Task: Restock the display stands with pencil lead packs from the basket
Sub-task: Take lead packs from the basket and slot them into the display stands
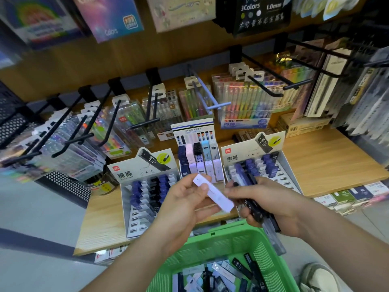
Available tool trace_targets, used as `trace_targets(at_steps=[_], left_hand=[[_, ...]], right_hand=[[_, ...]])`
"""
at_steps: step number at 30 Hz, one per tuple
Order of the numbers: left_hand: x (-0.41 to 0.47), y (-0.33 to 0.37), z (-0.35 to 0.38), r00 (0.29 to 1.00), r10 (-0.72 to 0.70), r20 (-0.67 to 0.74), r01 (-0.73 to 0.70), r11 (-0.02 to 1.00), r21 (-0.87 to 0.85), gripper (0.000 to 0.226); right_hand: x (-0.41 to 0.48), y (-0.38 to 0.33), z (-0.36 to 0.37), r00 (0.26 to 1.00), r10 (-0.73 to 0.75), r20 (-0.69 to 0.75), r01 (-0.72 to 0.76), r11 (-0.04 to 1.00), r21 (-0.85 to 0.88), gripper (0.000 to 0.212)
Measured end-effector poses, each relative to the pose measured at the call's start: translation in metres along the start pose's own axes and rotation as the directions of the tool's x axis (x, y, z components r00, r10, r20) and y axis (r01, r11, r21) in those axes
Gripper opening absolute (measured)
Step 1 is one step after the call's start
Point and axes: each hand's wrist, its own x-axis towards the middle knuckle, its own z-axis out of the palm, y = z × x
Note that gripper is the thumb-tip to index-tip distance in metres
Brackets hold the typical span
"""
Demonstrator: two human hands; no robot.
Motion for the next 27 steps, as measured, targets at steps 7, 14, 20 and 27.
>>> trace_targets(at_steps=[7, 14, 20, 27], left_hand=[[-0.014, 0.001, 0.003, 0.992, 0.123, 0.03, -0.126, 0.933, 0.337, 0.027], [-0.016, 0.01, -0.003, 0.981, 0.183, 0.069, -0.193, 0.856, 0.48, 0.032], [-0.015, 0.023, -0.01, 0.927, 0.369, 0.063, -0.308, 0.656, 0.69, 0.02], [0.051, 0.018, -0.028, 0.877, 0.462, 0.13, -0.242, 0.193, 0.951, 0.019]], right_hand=[[-0.001, -0.002, 0.009, 0.986, -0.117, 0.122, 0.108, 0.991, 0.082, 0.027], [0.004, 0.0, 0.013, 0.992, -0.124, -0.001, 0.124, 0.99, 0.074, 0.016], [0.007, -0.001, 0.007, 0.999, 0.018, -0.045, -0.009, 0.981, 0.192, 0.014], [0.008, -0.014, -0.009, 0.99, 0.073, -0.124, -0.008, 0.889, 0.458, 0.009]])
